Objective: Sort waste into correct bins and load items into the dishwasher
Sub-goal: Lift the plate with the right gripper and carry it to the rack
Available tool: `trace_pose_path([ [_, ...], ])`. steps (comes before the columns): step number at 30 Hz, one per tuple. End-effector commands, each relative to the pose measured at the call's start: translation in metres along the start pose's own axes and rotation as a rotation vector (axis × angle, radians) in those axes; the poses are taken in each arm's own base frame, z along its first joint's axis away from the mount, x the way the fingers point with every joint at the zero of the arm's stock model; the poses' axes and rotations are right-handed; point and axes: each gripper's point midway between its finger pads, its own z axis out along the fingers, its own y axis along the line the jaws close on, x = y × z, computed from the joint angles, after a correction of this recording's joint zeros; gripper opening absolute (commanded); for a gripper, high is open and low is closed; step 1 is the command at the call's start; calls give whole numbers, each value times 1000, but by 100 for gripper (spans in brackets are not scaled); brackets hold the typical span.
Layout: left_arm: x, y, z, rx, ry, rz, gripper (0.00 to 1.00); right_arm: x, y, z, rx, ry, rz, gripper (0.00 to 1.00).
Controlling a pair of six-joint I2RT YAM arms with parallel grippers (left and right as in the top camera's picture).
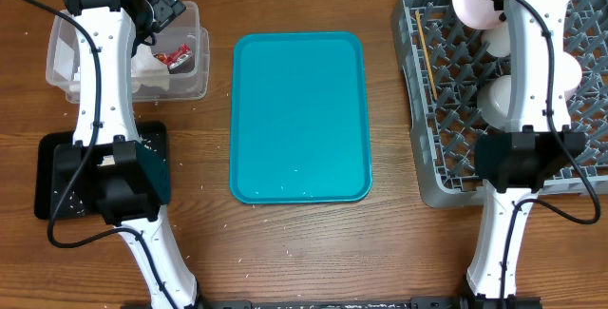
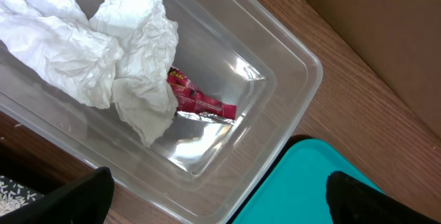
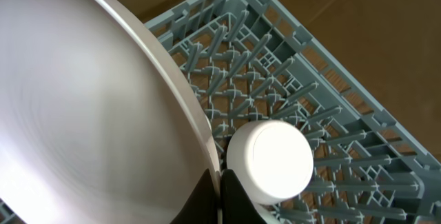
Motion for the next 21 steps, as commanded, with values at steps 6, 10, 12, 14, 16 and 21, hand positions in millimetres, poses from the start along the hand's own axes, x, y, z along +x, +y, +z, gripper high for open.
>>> trace_pose_path([
  [6,-4,-5,-7,18,-15,-13,100,10,13,21,47,4,-12,4],
  [10,-4,-5,-7,18,-15,-13,100,17,25,20,32,12,-34,4],
  [12,-4,-5,-7,18,-15,-13,100,20,30,20,30,13,-45,4],
  [14,-4,-5,-7,18,-15,-13,100,23,31,23,48,11,-54,4],
  [16,-4,-5,-7,18,-15,-13,100,27,33,29,63,16,-66,4],
  [21,-4,-5,-7,18,-15,-13,100,43,41,40,75,46,-103,4],
])
